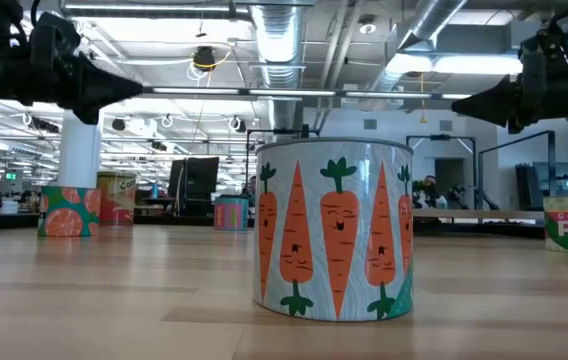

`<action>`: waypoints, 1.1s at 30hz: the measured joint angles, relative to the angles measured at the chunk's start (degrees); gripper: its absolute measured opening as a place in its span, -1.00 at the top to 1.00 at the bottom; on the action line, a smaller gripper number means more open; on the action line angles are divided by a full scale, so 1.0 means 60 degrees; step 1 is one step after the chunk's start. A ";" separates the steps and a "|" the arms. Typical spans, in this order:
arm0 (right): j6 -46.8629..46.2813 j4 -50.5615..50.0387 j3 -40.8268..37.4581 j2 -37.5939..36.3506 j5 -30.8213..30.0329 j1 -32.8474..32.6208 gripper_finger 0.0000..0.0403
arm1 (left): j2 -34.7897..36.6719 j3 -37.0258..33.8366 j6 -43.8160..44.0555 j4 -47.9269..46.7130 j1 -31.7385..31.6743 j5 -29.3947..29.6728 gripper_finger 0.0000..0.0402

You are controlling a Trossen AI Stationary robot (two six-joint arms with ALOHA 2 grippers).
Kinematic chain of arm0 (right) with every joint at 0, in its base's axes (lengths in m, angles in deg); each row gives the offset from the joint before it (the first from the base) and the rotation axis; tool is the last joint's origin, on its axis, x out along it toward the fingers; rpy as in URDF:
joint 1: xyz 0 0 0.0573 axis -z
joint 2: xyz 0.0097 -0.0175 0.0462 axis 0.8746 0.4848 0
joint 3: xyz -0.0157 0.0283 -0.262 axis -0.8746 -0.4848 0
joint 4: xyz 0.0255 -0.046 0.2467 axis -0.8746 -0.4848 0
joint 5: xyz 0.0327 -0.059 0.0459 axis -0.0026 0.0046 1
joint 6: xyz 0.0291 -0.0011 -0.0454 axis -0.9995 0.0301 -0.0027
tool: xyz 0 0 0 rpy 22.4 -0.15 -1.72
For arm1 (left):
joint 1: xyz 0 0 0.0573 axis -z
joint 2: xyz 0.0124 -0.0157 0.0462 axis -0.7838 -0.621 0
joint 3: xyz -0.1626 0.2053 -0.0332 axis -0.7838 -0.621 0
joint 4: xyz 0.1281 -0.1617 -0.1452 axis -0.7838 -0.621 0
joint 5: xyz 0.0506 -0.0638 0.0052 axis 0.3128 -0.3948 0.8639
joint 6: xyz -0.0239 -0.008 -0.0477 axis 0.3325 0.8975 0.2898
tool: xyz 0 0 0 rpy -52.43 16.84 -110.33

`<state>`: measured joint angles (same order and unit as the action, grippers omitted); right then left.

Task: Pick and place cans onto a shelf
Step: Put the bottom orange canned corn on the shelf

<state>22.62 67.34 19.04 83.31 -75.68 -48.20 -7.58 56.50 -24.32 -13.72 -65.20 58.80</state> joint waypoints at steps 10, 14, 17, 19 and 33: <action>0.0000 0.0000 0.0000 0.0000 -0.0007 0.0011 0.83 | 0.0013 0.0235 0.3001 0.1632 0.0000 0.0001 1.00; 0.0000 0.0048 0.0000 0.0000 -0.0004 0.0001 0.83 | -0.0001 0.0210 0.4030 0.1585 0.0001 0.0200 1.00; -0.0293 0.0428 0.0003 0.0003 -0.0008 -0.0003 0.83 | -0.0004 0.0184 0.4002 0.1529 -0.0003 0.0436 1.00; -0.0909 0.1068 0.0000 0.0000 -0.0105 -0.0001 0.83 | 0.0000 0.0184 0.3423 0.1487 -0.0002 0.0463 1.00; -0.2219 0.2751 0.1537 0.1514 -0.0252 -0.0004 0.95 | -0.0004 0.0192 0.0860 -0.0368 0.0008 -0.0105 1.00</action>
<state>9.31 83.85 28.26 92.39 -77.19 -48.23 -7.60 57.65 -19.16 -15.92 -65.15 58.17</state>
